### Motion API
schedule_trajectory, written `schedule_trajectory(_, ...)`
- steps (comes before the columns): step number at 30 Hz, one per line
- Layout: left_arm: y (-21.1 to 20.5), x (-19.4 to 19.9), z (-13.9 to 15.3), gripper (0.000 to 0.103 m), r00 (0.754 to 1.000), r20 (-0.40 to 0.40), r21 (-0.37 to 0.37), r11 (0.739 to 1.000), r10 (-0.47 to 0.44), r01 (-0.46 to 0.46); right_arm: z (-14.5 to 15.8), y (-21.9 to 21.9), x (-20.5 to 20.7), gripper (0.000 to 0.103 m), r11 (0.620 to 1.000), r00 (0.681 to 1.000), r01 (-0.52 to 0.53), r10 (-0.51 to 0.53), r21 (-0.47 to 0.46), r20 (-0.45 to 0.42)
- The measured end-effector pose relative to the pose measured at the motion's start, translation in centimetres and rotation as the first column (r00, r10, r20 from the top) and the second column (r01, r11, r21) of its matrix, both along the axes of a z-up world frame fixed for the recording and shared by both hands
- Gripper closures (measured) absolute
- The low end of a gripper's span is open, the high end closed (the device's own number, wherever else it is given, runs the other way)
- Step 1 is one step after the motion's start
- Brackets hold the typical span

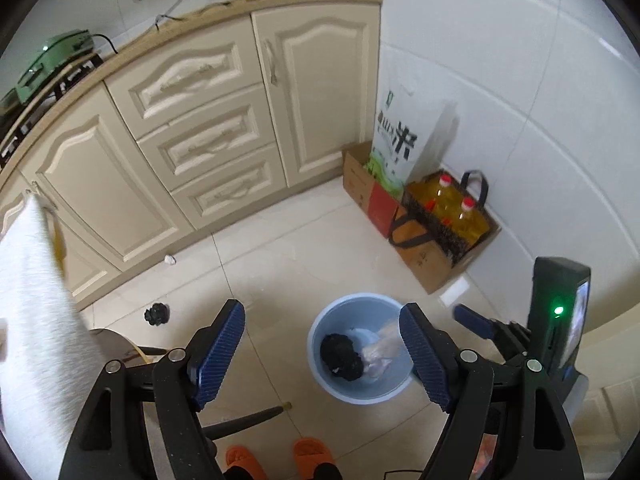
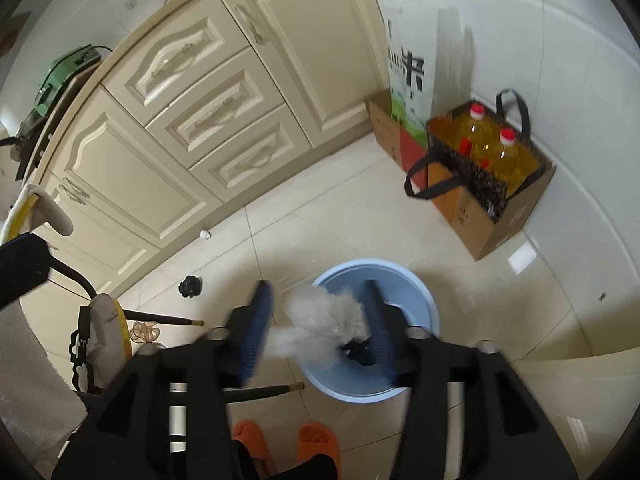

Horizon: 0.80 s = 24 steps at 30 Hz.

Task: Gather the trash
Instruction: 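Open both grippers to drop the items into the bin, then grasp clear plastic bags with the left gripper while the right grasps the bread package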

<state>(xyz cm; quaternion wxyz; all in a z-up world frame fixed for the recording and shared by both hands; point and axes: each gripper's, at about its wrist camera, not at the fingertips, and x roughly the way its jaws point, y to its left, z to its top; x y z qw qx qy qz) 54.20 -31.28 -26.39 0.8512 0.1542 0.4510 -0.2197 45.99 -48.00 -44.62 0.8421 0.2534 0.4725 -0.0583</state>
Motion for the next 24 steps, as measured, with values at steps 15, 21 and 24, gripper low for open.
schedule_trajectory(15, 15.4, -11.8, 11.7, 0.018, 0.964, 0.213, -0.146, 0.980, 0.161, -0.132, 15.3, 8.5, -5.1, 0.016, 0.988, 0.969, -0.127, 0.142, -0.086, 0.200)
schedule_trajectory(21, 25.0, -15.7, 13.7, 0.010, 0.906, 0.297, -0.184, 0.949, 0.303, -0.257, 21.3, 16.8, -5.4, 0.009, 0.954, 0.917, -0.248, 0.286, -0.166, 0.279)
schedule_trajectory(24, 30.5, -16.8, 13.8, 0.009, 0.871, 0.315, -0.189, 0.925, 0.376, -0.330, 23.1, 21.0, -5.0, 0.007, 0.929, 0.884, -0.315, 0.362, -0.195, 0.296)
